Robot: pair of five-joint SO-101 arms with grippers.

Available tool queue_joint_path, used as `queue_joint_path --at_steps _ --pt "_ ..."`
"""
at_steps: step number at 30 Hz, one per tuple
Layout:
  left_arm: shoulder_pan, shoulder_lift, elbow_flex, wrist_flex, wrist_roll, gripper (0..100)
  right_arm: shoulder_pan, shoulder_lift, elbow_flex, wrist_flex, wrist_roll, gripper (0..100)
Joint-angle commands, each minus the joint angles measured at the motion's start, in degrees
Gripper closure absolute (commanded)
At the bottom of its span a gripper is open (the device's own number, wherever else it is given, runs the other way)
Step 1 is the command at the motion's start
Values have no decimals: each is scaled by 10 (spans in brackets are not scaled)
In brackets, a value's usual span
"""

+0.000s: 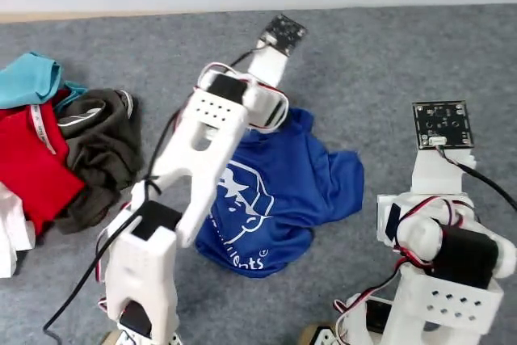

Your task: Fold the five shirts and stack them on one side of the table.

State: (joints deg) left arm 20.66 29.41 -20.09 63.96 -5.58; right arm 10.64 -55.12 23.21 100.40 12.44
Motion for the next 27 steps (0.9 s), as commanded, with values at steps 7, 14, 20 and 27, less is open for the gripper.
queue_joint_path --at_steps 7,14,20,27 --pt "23 70 -3 -74 3 759 6 0 -3 22 5 987" --pt "20 102 -33 -95 2 848 6 0 -3 22 5 988" --pt "22 80 -75 -44 -40 994 5 0 -3 22 5 989" --pt "14 -3 -174 145 -40 996 2 0 -3 22 5 989"
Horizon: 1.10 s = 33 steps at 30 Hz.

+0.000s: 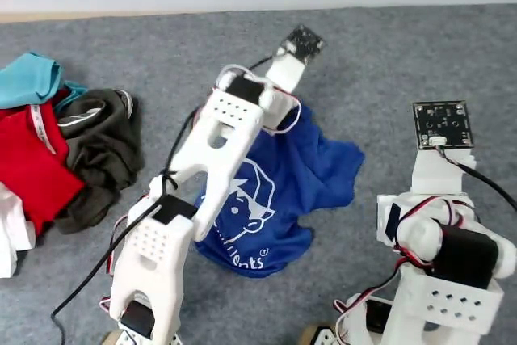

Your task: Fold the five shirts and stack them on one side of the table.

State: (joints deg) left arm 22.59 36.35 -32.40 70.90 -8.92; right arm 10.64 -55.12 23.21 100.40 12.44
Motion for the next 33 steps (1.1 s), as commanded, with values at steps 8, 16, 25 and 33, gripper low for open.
queue_joint_path --at_steps 8,16,25,33 --pt "-62 -182 -136 233 -6 996 1 0 -3 22 5 989" --pt "-247 -277 -79 297 -9 996 0 0 -3 21 5 989" --pt "-444 -406 239 296 -152 996 -17 6 -3 16 6 989" --pt "-545 -447 434 271 -260 995 -149 6 -3 16 5 989"
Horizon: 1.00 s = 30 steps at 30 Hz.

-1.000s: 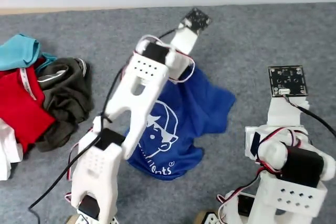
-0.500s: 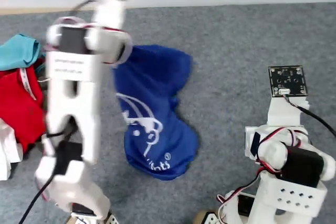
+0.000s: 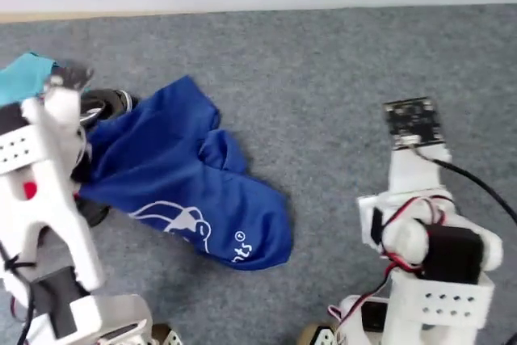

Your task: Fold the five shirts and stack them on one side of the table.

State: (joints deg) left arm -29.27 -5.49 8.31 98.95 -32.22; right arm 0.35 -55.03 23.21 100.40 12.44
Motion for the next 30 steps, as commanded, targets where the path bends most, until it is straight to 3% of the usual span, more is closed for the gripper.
queue_joint_path --at_steps 1,4,9,13,20,25,30 --pt "-31 -28 29 -15 -35 994 -61 5 -3 16 5 989" --pt "-30 -33 22 -18 -60 980 -91 5 -3 16 4 988" --pt "-29 -33 -51 -18 -63 819 -93 5 -3 19 4 987" --pt "-4 -28 -115 -49 -15 748 -93 5 -2 21 5 987" --pt "119 -1 -126 -125 29 740 -93 0 58 20 5 987" --pt "178 111 -138 -192 71 742 -89 0 81 18 5 988" --pt "202 242 -243 -198 79 742 -37 0 81 16 5 988"
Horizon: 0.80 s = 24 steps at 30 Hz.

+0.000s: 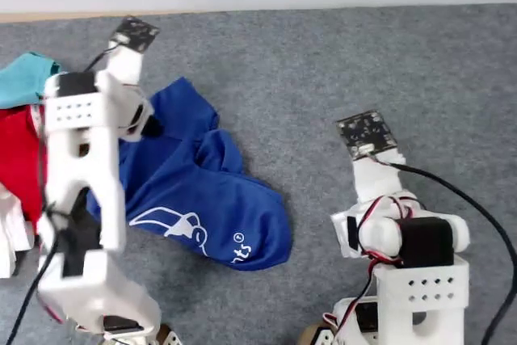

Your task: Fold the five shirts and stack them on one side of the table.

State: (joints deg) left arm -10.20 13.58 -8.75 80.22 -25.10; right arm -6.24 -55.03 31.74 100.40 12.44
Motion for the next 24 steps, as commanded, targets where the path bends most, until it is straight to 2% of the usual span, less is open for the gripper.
queue_joint_path --at_steps 1,4,14,24 --pt "11 77 -101 -10 8 742 39 0 -4 16 5 988" --pt "11 152 -197 19 4 742 69 0 -3 17 5 988" --pt "25 334 -502 199 -76 743 115 0 -2 20 5 988" --pt "37 365 -527 203 -78 776 115 4 -1 21 5 988"
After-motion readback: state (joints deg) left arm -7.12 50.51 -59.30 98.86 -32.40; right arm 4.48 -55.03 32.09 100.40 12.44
